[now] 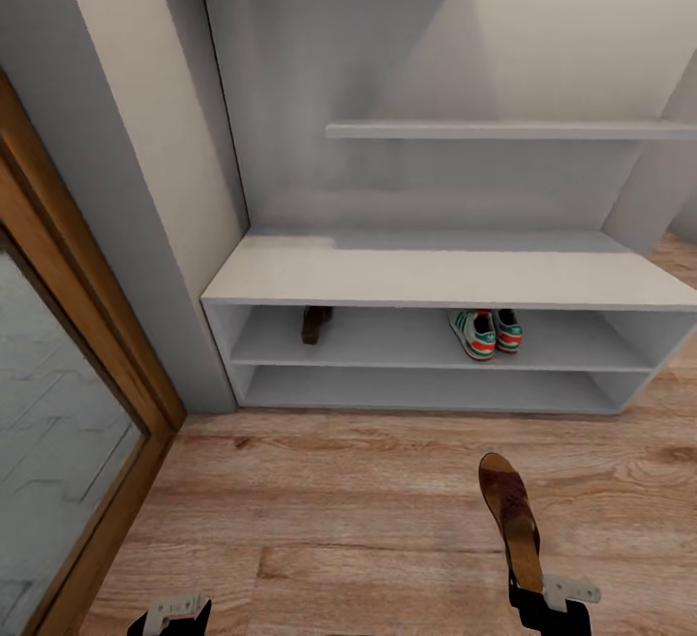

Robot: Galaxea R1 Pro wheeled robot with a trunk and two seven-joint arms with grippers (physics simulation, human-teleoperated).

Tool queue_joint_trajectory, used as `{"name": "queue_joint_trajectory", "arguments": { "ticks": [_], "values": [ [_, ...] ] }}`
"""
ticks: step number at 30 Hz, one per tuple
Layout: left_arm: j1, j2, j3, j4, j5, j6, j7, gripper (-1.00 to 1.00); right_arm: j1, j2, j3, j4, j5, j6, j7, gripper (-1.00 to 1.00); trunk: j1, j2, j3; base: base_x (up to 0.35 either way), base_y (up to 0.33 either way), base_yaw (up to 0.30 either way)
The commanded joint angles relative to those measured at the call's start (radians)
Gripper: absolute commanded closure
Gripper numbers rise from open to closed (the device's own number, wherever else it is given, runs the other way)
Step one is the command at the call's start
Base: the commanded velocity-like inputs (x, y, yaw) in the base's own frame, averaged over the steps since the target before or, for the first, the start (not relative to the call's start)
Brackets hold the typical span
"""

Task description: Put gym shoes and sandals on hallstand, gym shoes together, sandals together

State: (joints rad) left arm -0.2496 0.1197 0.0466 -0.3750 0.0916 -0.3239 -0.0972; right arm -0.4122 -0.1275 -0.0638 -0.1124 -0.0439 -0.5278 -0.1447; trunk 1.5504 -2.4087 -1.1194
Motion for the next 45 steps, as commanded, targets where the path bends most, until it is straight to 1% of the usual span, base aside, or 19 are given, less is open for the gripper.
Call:
{"name": "queue_joint_trajectory", "arguments": {
  "ticks": [1, 9, 11, 14, 15, 16, 17, 18, 20, 21, 22, 24, 27, 28, 32, 38, 41, 43, 45],
  "values": [
    [0.0, -0.001, 0.004, 0.001, 0.01, -0.001, -0.01, -1.0, 0.0, 0.0, -0.004, 0.001, -0.008, -0.004, 0.003, 1.0, 0.0, 0.0, -0.001, -0.004, 0.0, 0.001],
    [0.0, -0.002, 0.004, 0.002, 0.008, -0.001, -0.012, -1.0, 0.0, 0.004, -0.001, -0.003, -0.01, 0.004, 0.003, 1.0, 0.0, 0.0, -0.001, -0.001, 0.0, 0.0],
    [0.0, -0.002, 0.003, 0.002, 0.008, -0.002, -0.012, -1.0, -0.001, 0.038, 0.009, -0.034, -0.01, 0.07, 0.001, 1.0, 0.0, 0.0, -0.001, 0.0, 0.0, 0.0],
    [0.0, -0.002, 0.003, 0.002, 0.008, -0.003, -0.012, -1.0, -0.002, 0.083, 0.013, -0.149, -0.001, 0.247, -0.002, 1.0, 0.0, 0.0, -0.001, 0.0, 0.0, 0.0],
    [0.0, -0.002, 0.003, 0.002, 0.008, -0.003, -0.012, -1.0, -0.002, 0.09, 0.014, -0.176, 0.001, 0.284, -0.002, 1.0, 0.0, 0.0, -0.001, 0.0, 0.0, 0.0],
    [0.0, -0.002, 0.003, 0.002, 0.008, -0.003, -0.012, -1.0, -0.002, 0.113, 0.014, -0.258, 0.005, 0.399, -0.004, 1.0, 0.0, 0.0, -0.001, 0.0, 0.0, 0.0],
    [0.0, -0.002, 0.003, 0.002, 0.008, -0.003, -0.012, -1.0, -0.003, 0.157, 0.016, -0.389, 0.008, 0.572, -0.006, 1.0, 0.0, 0.0, -0.001, 0.0, 0.0, 0.0],
    [0.0, -0.002, 0.003, 0.002, 0.007, -0.002, -0.012, -1.0, -0.004, 0.174, 0.016, -0.434, 0.009, 0.626, -0.009, 1.0, 0.0, 0.0, -0.001, 0.0, 0.0, 0.0],
    [0.0, -0.002, 0.003, 0.003, 0.007, -0.003, -0.012, -1.0, -0.006, 0.2, 0.016, -0.487, 0.01, 0.687, -0.022, 1.0, 0.0, 0.0, -0.001, 0.0, 0.0, 0.0],
    [0.0, -0.002, 0.003, 0.003, 0.007, -0.003, -0.012, -1.0, -0.011, 0.223, 0.017, -0.512, 0.01, 0.717, -0.045, 1.0, 0.0, 0.0, -0.001, 0.0, 0.0, 0.0],
    [0.0, -0.002, 0.003, 0.003, 0.007, -0.003, -0.012, -1.0, -0.033, 0.268, 0.019, -0.537, 0.01, 0.749, -0.115, 1.0, 0.0, 0.0, -0.001, 0.0, 0.0, 0.0],
    [0.0, -0.002, 0.002, 0.004, 0.007, -0.003, -0.012, -1.0, -0.069, 0.302, 0.035, -0.548, 0.009, 0.764, -0.2, 1.0, 0.0, 0.0, -0.001, 0.0, 0.0, 0.0],
    [0.0, -0.002, 0.002, 0.004, 0.006, -0.002, -0.012, -1.0, -0.099, 0.302, 0.074, -0.552, 0.008, 0.77, -0.235, 1.0, 0.0, 0.0, -0.001, 0.0, 0.0, 0.0],
    [0.0, -0.003, 0.002, 0.004, 0.005, -0.002, -0.012, -1.0, -0.127, 0.302, 0.091, -0.553, 0.006, 0.783, -0.246, 1.0, 0.0, 0.0, -0.001, 0.0, 0.0, 0.0],
    [0.0, -0.003, 0.002, 0.004, 0.006, -0.002, -0.012, -1.0, -0.176, 0.302, 0.102, -0.557, 0.005, 0.875, -0.254, 1.0, 0.0, 0.0, -0.001, 0.0, 0.0, 0.0],
    [0.0, -0.003, 0.002, 0.004, 0.003, -0.003, -0.014, -1.0, -0.192, 0.302, 0.113, -0.6, 0.005, 0.899, -0.254, 1.0, 0.0, 0.0, -0.001, 0.0, 0.0, 0.0],
    [0.0, -0.003, -0.003, 0.004, -0.001, -0.003, -0.018, -1.0, -0.194, 0.302, 0.182, -0.599, 0.006, 0.9, -0.254, 1.0, 0.0, 0.0, -0.001, 0.0, 0.0, 0.0],
    [0.0, -0.003, -0.004, 0.003, -0.002, -0.003, -0.019, -1.0, -0.194, 0.302, 0.2, -0.598, 0.007, 0.899, -0.254, 1.0, 0.0, 0.0, -0.001, 0.0, 0.0, 0.0],
    [0.0, -0.003, -0.004, 0.003, -0.002, -0.003, -0.021, -1.0, -0.194, 0.302, 0.203, -0.594, 0.007, 0.899, -0.254, 1.0, 0.0, 0.0, -0.001, 0.0, 0.0, 0.0]
  ]
}}
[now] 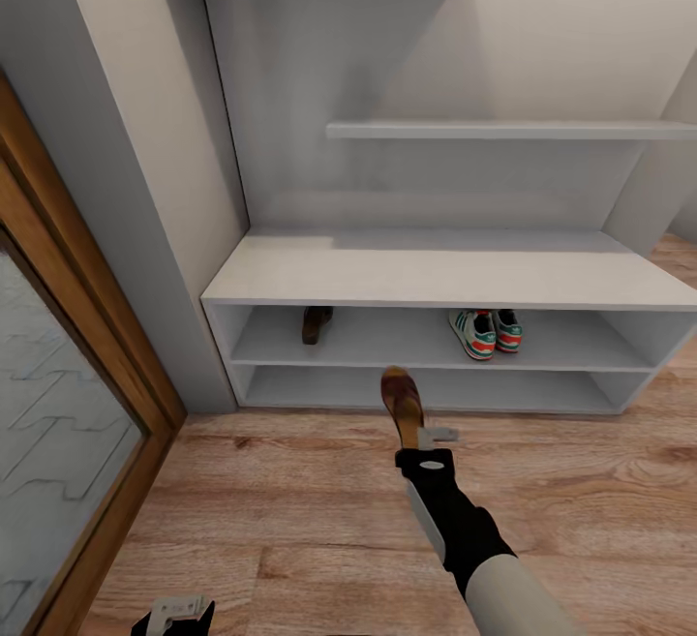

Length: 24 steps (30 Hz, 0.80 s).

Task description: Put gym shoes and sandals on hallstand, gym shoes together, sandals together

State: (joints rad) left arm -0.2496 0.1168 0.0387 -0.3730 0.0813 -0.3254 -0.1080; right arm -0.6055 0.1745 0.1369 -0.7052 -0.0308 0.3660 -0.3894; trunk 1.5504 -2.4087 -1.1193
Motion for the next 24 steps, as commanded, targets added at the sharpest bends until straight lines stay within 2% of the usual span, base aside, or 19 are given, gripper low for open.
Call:
{"name": "queue_joint_trajectory", "arguments": {
  "ticks": [1, 5, 14, 24],
  "values": [
    [0.0, 0.0, 0.004, 0.001, 0.009, -0.001, -0.011, -1.0, 0.0, 0.0, 0.003, 0.002, -0.007, 0.005, -0.009, 1.0, 0.0, 0.0, -0.001, 0.006, 0.0, 0.0],
    [0.0, 0.0, 0.003, 0.001, 0.008, -0.001, -0.013, -1.0, 0.0, 0.0, 0.003, 0.027, -0.01, 0.004, -0.009, 1.0, 0.0, 0.0, -0.001, 0.132, 0.011, 0.0],
    [0.0, 0.0, 0.001, 0.002, 0.008, -0.001, -0.013, -1.0, 0.0, 0.0, 0.003, 0.036, -0.011, 0.004, -0.009, 1.0, 0.0, 0.0, -0.001, 0.299, 0.073, 0.011],
    [0.0, 0.0, 0.001, 0.002, 0.008, -0.001, -0.014, -1.0, 0.0, 0.0, 0.003, 0.036, -0.011, 0.004, -0.009, 1.0, 0.0, 0.0, -0.01, 0.086, 0.01, 0.121]
  ]
}}
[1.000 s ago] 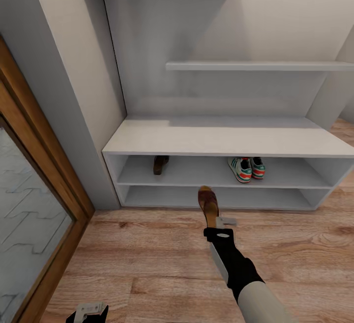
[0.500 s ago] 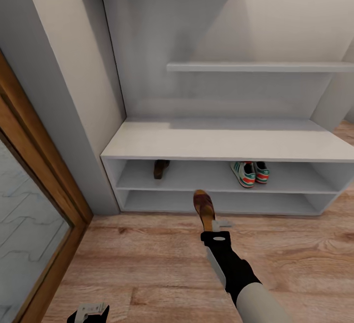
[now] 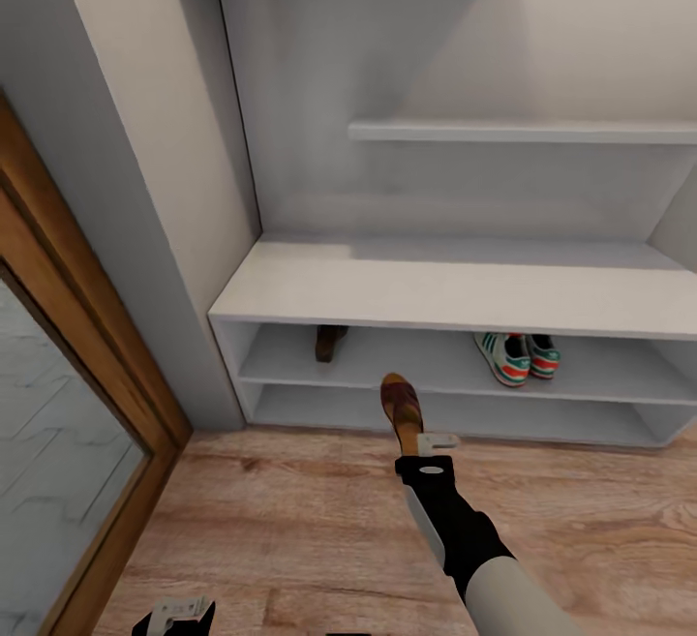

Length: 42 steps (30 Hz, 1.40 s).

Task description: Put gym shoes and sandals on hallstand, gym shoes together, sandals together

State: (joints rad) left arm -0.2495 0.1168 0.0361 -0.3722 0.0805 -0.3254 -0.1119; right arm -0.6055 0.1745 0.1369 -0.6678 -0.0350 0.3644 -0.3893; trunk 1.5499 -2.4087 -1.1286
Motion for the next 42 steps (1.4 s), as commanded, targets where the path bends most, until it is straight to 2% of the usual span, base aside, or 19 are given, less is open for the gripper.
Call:
{"name": "queue_joint_trajectory", "arguments": {
  "ticks": [1, 17, 35, 42],
  "values": [
    [-0.001, 0.0, 0.004, 0.001, 0.009, -0.001, -0.01, -1.0, 0.0, 0.0, 0.003, -0.001, -0.006, 0.005, -0.01, 1.0, 0.0, 0.0, -0.001, 0.253, 0.044, 0.027],
    [-0.001, -0.002, 0.002, 0.001, 0.009, -0.001, -0.01, -1.0, 0.0, 0.0, 0.003, -0.002, -0.006, 0.007, -0.01, 1.0, 0.0, 0.0, -0.001, 0.306, 0.144, 0.003],
    [-0.001, -0.001, 0.002, 0.001, 0.009, -0.001, -0.011, -1.0, 0.0, 0.0, 0.002, -0.005, -0.005, 0.007, -0.01, 1.0, 0.0, 0.0, -0.001, 0.14, 0.007, 0.0],
    [-0.001, -0.001, 0.002, 0.001, 0.009, -0.001, -0.01, -1.0, 0.0, 0.0, 0.001, -0.006, -0.005, 0.007, -0.01, 1.0, 0.0, 0.0, -0.001, 0.227, 0.118, 0.0]
  ]
}}
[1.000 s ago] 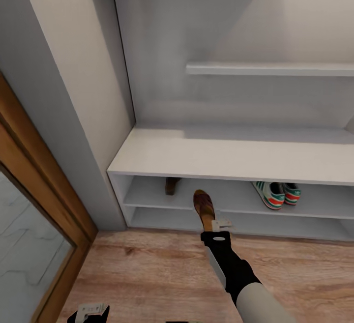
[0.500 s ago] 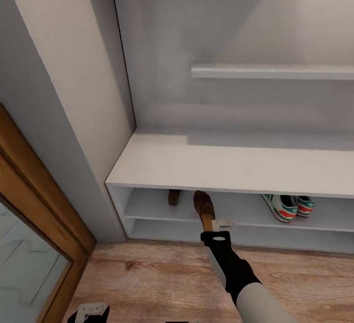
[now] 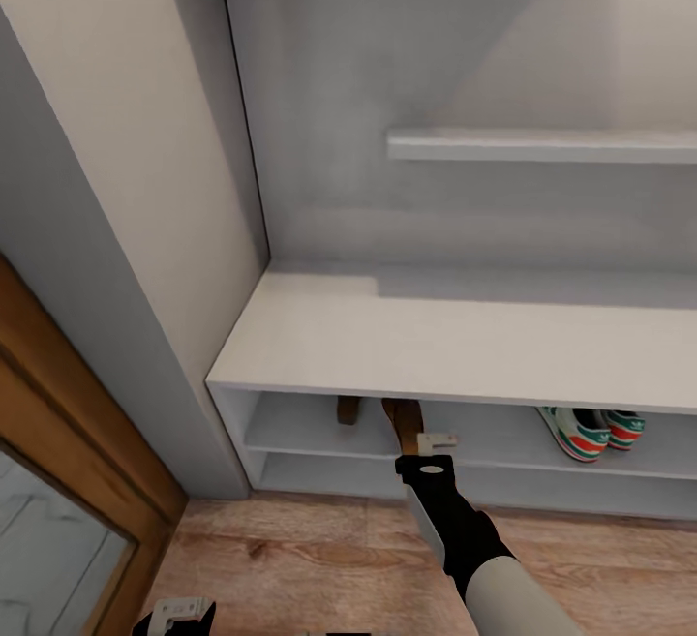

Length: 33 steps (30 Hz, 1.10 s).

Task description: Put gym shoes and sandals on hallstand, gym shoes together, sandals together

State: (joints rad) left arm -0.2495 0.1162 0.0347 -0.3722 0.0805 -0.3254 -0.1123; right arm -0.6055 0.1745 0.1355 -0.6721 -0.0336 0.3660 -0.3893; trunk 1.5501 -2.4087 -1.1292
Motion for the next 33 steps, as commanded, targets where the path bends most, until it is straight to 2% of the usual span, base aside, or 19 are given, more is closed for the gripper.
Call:
{"name": "queue_joint_trajectory", "arguments": {
  "ticks": [1, 33],
  "values": [
    [-0.001, 0.0, 0.004, 0.001, 0.008, -0.001, -0.01, -1.0, 0.0, 0.0, 0.003, -0.001, -0.006, 0.005, -0.01, 1.0, 0.0, 0.0, -0.001, 0.105, 0.052, 0.0],
    [0.0, 0.0, 0.004, 0.001, 0.008, -0.001, -0.01, -1.0, 0.0, 0.0, 0.001, -0.001, -0.006, 0.005, -0.01, 1.0, 0.0, 0.0, -0.001, 0.12, 0.03, 0.0]
  ]
}}
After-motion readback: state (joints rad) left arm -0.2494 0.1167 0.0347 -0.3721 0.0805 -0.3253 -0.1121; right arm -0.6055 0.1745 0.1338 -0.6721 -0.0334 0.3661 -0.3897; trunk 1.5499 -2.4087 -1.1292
